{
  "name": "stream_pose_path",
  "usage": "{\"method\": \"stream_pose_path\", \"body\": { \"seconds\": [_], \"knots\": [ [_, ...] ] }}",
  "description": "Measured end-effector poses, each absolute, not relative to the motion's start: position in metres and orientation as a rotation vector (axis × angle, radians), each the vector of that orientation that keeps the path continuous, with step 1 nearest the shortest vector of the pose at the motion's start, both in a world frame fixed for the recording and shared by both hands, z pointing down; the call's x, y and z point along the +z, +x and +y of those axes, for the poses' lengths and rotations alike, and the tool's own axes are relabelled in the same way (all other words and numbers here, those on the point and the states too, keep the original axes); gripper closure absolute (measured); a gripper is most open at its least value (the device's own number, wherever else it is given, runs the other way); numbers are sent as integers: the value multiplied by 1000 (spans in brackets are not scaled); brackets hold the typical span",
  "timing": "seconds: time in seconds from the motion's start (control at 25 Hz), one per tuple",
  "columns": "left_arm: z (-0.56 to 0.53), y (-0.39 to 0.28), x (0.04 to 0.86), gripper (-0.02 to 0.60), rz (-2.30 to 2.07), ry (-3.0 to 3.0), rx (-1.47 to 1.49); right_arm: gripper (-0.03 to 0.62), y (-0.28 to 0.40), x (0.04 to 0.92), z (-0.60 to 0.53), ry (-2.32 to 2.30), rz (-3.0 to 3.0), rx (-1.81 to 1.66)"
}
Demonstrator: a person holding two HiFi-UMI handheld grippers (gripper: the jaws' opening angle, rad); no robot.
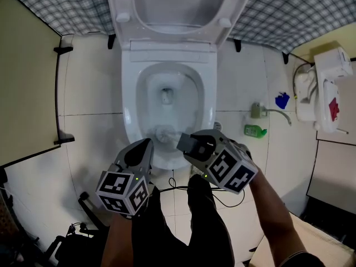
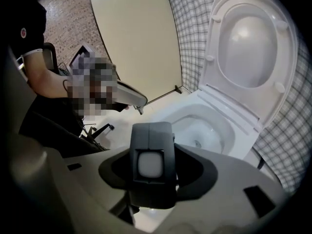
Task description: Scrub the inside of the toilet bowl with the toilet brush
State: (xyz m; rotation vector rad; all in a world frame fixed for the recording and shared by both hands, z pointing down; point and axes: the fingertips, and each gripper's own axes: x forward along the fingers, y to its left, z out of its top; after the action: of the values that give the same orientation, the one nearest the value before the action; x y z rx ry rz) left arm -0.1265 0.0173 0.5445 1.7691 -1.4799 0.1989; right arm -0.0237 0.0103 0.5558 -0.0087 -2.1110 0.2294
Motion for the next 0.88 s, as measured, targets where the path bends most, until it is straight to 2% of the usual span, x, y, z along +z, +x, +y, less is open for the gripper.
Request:
{"method": "stream_pose_path", "body": {
  "seconds": [0.4,0.88],
  "knots": [
    [17,-109,542,572,-1449,1783,195,395,19,534,23,-134,-2034,140],
    [20,-109,549,572,-1443,1771,215,399,18,575,-13,10,-1916,51]
  ]
}}
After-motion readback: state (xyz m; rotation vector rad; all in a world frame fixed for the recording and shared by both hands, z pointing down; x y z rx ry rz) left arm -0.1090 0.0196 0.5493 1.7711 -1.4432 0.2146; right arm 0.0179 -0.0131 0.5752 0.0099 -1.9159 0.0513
